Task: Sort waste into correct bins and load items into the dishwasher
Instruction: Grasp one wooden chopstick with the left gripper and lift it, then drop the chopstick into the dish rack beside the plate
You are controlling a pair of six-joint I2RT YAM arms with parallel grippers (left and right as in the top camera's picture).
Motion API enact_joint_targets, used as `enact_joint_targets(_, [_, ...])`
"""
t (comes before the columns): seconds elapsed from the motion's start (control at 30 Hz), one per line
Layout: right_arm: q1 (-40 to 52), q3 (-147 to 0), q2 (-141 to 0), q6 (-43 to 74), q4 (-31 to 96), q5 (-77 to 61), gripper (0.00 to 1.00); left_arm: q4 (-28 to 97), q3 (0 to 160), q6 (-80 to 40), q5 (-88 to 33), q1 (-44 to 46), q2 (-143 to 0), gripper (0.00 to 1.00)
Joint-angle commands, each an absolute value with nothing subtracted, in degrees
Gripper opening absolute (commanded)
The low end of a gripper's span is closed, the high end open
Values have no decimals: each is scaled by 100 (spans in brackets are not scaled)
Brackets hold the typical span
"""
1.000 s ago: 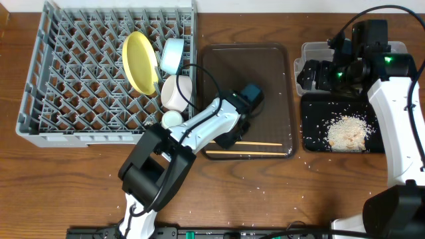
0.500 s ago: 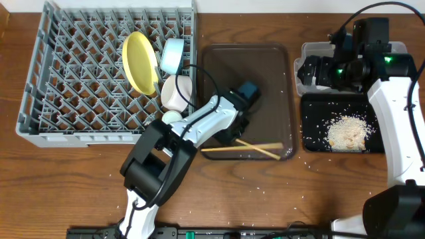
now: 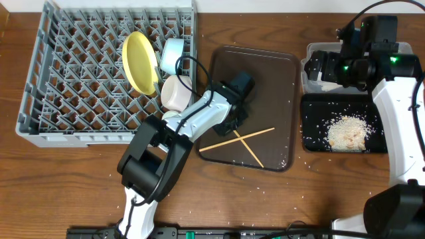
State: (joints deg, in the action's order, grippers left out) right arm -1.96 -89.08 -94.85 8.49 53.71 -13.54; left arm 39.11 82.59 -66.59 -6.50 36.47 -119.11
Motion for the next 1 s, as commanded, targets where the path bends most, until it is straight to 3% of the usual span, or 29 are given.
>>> enact_joint_targets(0.0, [-193,-8901,-9367,808,5363,-1334,99,3931,8600,-5575,-598,3623,-11942,7])
enact_joint_targets(0.23, [-185,-8901,-9367,805,5360,-1332,99,3553,8742,-3824,-596,3627,-11592,7])
enact_joint_targets(0.6, [-185,-8901,-9367,805,5360,-1332,99,2486,8805,-2283,-180,3627,-11045,7])
enact_joint_targets(0.97, [-185,-8901,-9367,805,5360,-1332,99,2954,8842,-161,1852,3387,-9105,7])
